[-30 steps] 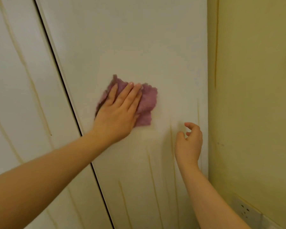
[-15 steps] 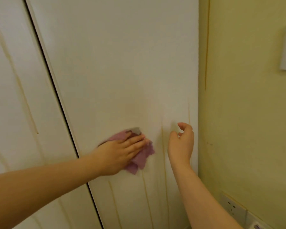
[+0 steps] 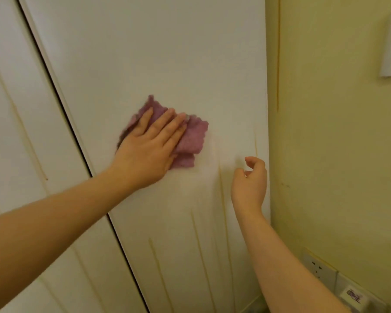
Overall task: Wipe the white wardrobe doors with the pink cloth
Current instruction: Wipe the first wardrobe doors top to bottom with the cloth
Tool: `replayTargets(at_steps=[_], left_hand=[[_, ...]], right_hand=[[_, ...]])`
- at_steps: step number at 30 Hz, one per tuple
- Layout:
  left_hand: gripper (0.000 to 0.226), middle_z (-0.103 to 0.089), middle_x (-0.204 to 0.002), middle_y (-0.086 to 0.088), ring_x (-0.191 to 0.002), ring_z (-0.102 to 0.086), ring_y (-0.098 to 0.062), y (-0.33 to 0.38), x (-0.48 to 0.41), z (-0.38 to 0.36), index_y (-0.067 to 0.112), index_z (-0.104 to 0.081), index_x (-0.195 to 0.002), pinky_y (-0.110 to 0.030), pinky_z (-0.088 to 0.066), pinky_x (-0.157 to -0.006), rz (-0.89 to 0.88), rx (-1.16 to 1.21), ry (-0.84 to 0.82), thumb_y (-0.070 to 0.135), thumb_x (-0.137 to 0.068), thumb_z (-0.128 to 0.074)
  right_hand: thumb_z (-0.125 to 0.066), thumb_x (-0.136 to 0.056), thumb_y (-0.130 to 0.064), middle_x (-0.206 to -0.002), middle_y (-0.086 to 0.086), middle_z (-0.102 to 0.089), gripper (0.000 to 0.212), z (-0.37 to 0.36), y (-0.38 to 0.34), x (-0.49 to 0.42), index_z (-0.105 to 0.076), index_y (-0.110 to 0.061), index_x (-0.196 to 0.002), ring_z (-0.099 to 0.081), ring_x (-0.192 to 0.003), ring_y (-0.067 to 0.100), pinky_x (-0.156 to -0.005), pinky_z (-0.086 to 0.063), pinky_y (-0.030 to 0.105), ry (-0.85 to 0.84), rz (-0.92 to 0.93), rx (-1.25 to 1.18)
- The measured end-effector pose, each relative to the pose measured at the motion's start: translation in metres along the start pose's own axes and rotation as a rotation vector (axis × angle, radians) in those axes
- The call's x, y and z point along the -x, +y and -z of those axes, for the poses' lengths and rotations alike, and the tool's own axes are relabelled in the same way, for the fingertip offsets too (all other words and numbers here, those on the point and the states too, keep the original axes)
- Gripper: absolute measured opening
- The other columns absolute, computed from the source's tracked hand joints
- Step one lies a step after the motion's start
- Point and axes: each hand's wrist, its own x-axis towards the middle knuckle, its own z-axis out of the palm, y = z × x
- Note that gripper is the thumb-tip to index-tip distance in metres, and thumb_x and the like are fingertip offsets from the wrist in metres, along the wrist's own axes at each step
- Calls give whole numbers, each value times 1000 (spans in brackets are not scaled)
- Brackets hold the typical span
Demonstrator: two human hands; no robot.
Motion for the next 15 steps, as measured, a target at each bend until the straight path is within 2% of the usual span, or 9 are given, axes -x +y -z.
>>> replayTargets(at_steps=[1,3,5,6,9,10,11,14,15], left_hand=[[53,-48,-141,-16,-130,-44,-34,7,4,-3,0,-50,-134,-49,-11,-113,18,-5,18,30,-91,-42],[53,-52,-136,-15,-128,-45,-33,36,33,-12,1,-54,-130,-47,-4,-115,-161,71,-35,28,-86,-45],[53,-56,-133,-12,-127,-44,-30,41,54,-7,3,-57,-128,-42,-5,-115,-376,139,-97,29,-84,-40],[53,-56,-133,-12,-127,-46,-30,29,47,-3,3,-57,-127,-41,-8,-114,-374,115,-83,30,-85,-39],[52,-51,-137,-15,-127,-47,-33,-6,8,6,1,-53,-132,-47,-15,-111,5,17,27,32,-93,-38],[53,-50,-138,-16,-129,-44,-34,-3,5,6,0,-51,-133,-49,-14,-111,64,4,30,32,-92,-38],[53,-52,-136,-17,-128,-45,-36,7,8,3,-1,-52,-132,-49,-13,-111,18,14,14,30,-91,-37],[52,-61,-127,-13,-118,-57,-33,23,27,-1,3,-64,-120,-44,-24,-104,-395,105,-78,29,-84,-37],[51,-61,-127,-13,-117,-58,-32,13,20,3,4,-65,-118,-43,-26,-103,-413,70,-73,30,-84,-37]], right_hand=[[-43,-87,-3,-118,-5,-49,35,0,1,2,-48,-14,-119,-53,-104,24,-90,-46,43,-4,-5,0],[-43,-86,-3,-113,-7,-47,34,-2,0,3,-49,-14,-118,-54,-104,24,-90,-45,43,-4,-5,-6],[-44,-86,-3,-111,-8,-46,34,-3,-3,5,-49,-13,-118,-53,-104,24,-90,-45,42,-14,9,-7],[-44,-86,-3,-111,-8,-46,34,-3,-5,4,-49,-13,-119,-53,-104,24,-90,-45,41,-18,15,-13],[-43,-87,-3,-113,-7,-47,35,-4,-5,4,-48,-13,-120,-53,-105,23,-90,-46,42,-24,-1,-24],[-43,-87,-3,-114,-7,-48,35,-3,-5,5,-48,-14,-120,-53,-105,23,-90,-46,42,-22,-11,-23],[-43,-87,-3,-115,-6,-48,35,-3,-4,5,-48,-14,-120,-53,-106,24,-90,-46,42,-19,-18,-22],[-42,-87,-2,-118,-4,-49,35,-1,-5,5,-48,-13,-120,-52,-106,24,-89,-46,40,-16,-18,-18],[-42,-87,-2,-119,-4,-49,36,0,-5,5,-48,-14,-120,-52,-106,23,-89,-46,40,-17,-12,-16]])
